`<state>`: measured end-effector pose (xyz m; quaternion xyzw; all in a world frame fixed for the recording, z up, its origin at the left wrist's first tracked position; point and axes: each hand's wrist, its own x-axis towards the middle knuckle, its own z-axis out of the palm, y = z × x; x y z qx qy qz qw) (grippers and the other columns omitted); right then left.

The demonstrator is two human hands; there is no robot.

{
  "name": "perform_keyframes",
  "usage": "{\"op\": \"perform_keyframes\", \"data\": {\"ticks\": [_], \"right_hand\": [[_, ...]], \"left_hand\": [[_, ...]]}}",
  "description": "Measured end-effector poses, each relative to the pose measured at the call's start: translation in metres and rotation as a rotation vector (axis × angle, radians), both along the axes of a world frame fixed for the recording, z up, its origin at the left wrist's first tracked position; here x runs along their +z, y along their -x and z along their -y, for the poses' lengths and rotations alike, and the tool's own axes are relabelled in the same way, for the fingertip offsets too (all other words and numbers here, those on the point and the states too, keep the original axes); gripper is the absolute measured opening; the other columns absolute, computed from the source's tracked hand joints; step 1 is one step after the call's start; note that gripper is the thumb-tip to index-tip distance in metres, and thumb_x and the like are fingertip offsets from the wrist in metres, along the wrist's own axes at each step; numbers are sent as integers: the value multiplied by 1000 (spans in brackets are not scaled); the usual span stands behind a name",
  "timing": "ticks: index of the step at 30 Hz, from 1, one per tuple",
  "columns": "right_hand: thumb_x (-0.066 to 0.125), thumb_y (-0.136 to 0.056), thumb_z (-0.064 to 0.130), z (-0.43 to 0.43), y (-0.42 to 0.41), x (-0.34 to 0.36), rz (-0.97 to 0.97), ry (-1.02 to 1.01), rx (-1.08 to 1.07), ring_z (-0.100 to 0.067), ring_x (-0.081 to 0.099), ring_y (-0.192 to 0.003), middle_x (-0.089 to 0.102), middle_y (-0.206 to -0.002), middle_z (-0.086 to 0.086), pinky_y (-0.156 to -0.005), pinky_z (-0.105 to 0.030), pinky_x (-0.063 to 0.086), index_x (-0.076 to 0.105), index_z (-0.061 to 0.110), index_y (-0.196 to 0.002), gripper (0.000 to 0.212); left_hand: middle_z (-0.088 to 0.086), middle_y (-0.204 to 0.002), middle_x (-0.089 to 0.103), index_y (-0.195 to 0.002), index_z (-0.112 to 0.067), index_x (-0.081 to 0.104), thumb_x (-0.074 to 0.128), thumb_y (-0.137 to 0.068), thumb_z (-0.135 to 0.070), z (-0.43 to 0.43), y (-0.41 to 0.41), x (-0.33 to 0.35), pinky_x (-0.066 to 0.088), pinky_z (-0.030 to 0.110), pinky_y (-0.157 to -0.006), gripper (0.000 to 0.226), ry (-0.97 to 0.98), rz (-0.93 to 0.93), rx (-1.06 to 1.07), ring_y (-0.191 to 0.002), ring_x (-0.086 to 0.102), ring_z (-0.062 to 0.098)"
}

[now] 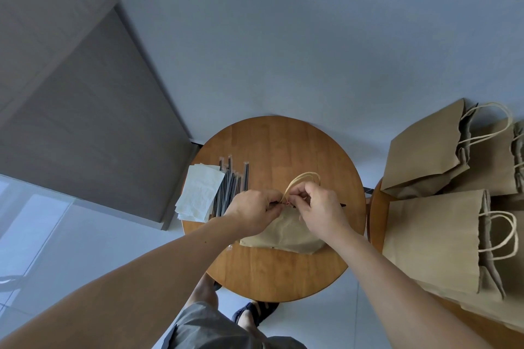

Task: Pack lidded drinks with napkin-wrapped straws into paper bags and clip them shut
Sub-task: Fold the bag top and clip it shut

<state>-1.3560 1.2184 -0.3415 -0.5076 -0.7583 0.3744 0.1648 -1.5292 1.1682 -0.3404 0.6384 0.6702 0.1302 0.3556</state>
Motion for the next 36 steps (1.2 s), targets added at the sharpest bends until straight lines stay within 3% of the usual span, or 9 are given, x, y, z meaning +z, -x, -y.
{"op": "perform_keyframes", "data": {"ticks": [5,9,13,19,27,30,33,36], "right_hand": [[69,-91,17,0,0,0,33,-22,15,7,62,-69,63,-77,24,-65,-7,48,70,22,-92,6],[68,-91,16,2,-1,-3,65,-112,49,-5,67,-77,72,-87,10,-70,-19,54,72,17,-98,8],[68,-91,18,5,-1,-4,109,-182,81,-16,68,-73,73,-82,3,-68,-33,55,72,14,-97,8],[65,-92,27,5,-3,-1,257,-166,154,-20,66,-70,71,-75,-1,-68,-38,53,70,15,-97,14],[55,-96,38,-3,2,6,426,-145,247,-19,66,-81,71,-88,2,-71,-36,54,67,22,-104,21],[52,-98,37,6,0,1,457,-238,275,-22,66,-79,68,-88,0,-68,-38,53,63,18,-102,22],[61,-94,28,23,-10,-1,252,-352,244,-19,66,-70,69,-87,0,-59,-37,54,66,12,-95,16],[71,-86,15,30,-25,-1,-22,-590,180,-7,63,-67,71,-88,4,-54,-25,52,71,12,-87,3]], "left_hand": [[-7,-83,69,-107,-30,69,55,-96,-29,0,0,0,50,33,-74,18,-3,18,-7,-81,63,18],[-7,-83,69,-107,-30,69,55,-96,-31,-1,1,-1,51,35,-76,18,0,30,-11,-80,63,17],[-6,-75,66,-101,-28,69,54,-96,-33,-3,1,-1,51,35,-73,17,-4,30,13,-76,61,18],[-3,-75,65,-100,-24,69,54,-96,-32,-2,-3,-3,49,34,-69,17,2,8,22,-74,60,19],[-3,-73,64,-92,-19,67,55,-96,-29,5,-3,-10,40,30,-61,17,-40,-17,45,-70,58,19],[-3,-76,67,-95,-20,69,56,-95,-29,7,-2,-11,48,32,-66,15,-5,17,48,-74,61,17],[-8,-79,70,-95,-26,72,61,-89,-32,6,2,-9,53,31,-69,13,50,72,43,-75,64,12],[-15,-80,71,-92,-41,70,64,-82,-37,5,14,-8,55,29,-68,12,80,75,51,-73,65,5]]}}
